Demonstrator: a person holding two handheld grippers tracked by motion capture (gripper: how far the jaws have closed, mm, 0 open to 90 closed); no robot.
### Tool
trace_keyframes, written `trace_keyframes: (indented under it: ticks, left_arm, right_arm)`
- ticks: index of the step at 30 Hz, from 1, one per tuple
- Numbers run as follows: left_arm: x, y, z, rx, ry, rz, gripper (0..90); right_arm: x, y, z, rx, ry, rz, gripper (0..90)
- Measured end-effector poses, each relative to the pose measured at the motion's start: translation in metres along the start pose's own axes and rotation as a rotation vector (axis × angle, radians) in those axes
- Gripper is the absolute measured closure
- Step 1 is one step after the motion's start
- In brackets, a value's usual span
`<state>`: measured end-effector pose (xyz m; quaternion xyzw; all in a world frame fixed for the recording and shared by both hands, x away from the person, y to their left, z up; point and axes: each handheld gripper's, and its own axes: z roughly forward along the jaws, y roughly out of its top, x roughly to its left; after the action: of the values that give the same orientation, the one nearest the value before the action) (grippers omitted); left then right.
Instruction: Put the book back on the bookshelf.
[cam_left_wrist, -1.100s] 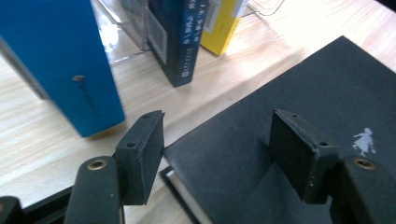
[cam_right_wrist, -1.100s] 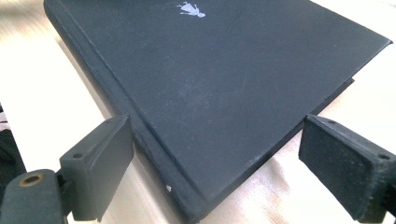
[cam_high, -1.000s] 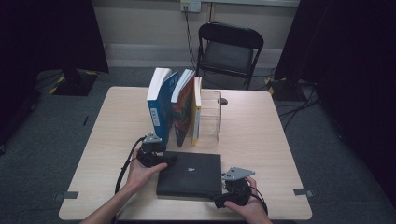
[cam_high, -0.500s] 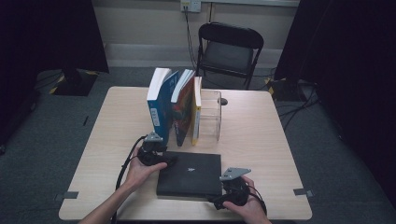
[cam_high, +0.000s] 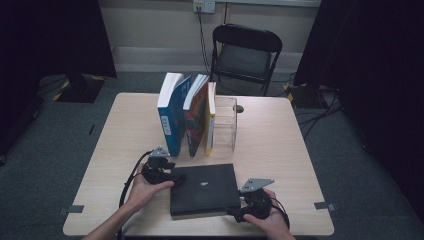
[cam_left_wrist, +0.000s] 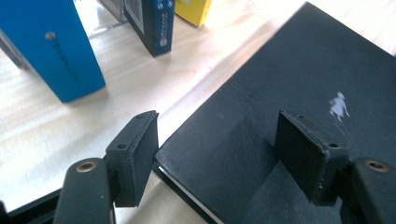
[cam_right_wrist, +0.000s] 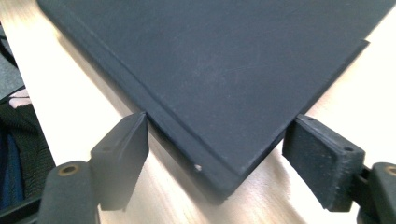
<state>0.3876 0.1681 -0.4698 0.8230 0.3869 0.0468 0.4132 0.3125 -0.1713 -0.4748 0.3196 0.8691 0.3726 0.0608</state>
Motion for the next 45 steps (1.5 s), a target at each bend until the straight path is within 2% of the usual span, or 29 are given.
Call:
trace_keyframes:
  ticks: [4, 9, 12, 14, 15, 17, 19, 22, 24, 29, 33, 35, 36, 41, 45]
  left_arm:
    - [-0.007, -0.008, -0.009, 0.016, -0.002, -0.009, 30.8]
    - [-0.014, -0.02, -0.022, 0.031, 0.0, 0.001, 31.2]
    - [-0.013, -0.019, -0.021, 0.018, 0.006, -0.001, 32.9]
    - [-0.013, -0.015, -0.016, 0.002, 0.002, 0.043, 34.0]
    - [-0.014, -0.014, -0.014, -0.004, 0.005, 0.05, 35.1]
    - [-0.015, -0.009, -0.009, -0.007, 0.005, 0.066, 34.6]
    - [-0.017, -0.005, -0.002, -0.021, -0.006, 0.098, 37.8]
    - [-0.016, -0.001, 0.007, -0.019, -0.06, 0.04, 39.7]
    - [-0.016, -0.001, 0.01, -0.039, -0.075, 0.072, 40.1]
    - [-0.01, -0.002, 0.012, -0.034, -0.12, 0.028, 39.6]
    - [-0.013, -0.001, 0.011, -0.029, -0.106, 0.038, 39.5]
    - [-0.014, -0.001, 0.009, -0.008, -0.109, 0.023, 39.5]
    - [-0.015, -0.002, 0.008, 0.001, -0.105, 0.031, 39.5]
    - [-0.02, -0.009, 0.0, 0.014, -0.114, 0.025, 39.3]
    - [-0.021, -0.013, -0.006, 0.037, -0.128, 0.03, 39.3]
  right_arm:
    - [-0.004, 0.0, -0.003, -0.022, 0.003, 0.014, 27.0]
    - [-0.006, 0.0, -0.005, -0.039, -0.005, 0.032, 30.3]
    - [-0.006, 0.0, -0.003, -0.045, 0.001, 0.017, 26.1]
    - [-0.004, 0.0, 0.001, -0.03, 0.009, 0.009, 20.1]
    - [-0.002, 0.0, 0.003, -0.022, 0.007, 0.002, 17.8]
    - [-0.001, 0.0, 0.006, -0.007, -0.002, 0.0, 17.6]
    - [-0.001, 0.0, 0.006, -0.005, 0.003, 0.001, 17.2]
    - [0.0, 0.0, 0.008, 0.006, -0.002, -0.001, 16.0]
    - [0.001, 0.0, 0.009, 0.009, -0.005, -0.006, 15.7]
    - [0.001, 0.0, 0.01, 0.012, -0.009, -0.015, 13.1]
    - [0.001, 0.001, 0.011, 0.019, -0.007, -0.023, 12.4]
    - [0.001, 0.002, 0.011, 0.021, -0.007, -0.028, 13.1]
    - [0.001, 0.002, 0.01, 0.022, -0.009, -0.033, 13.8]
    - [-0.003, 0.001, 0.008, 0.018, -0.002, -0.027, 17.8]
    - [-0.004, 0.001, 0.006, 0.016, -0.026, -0.021, 20.7]
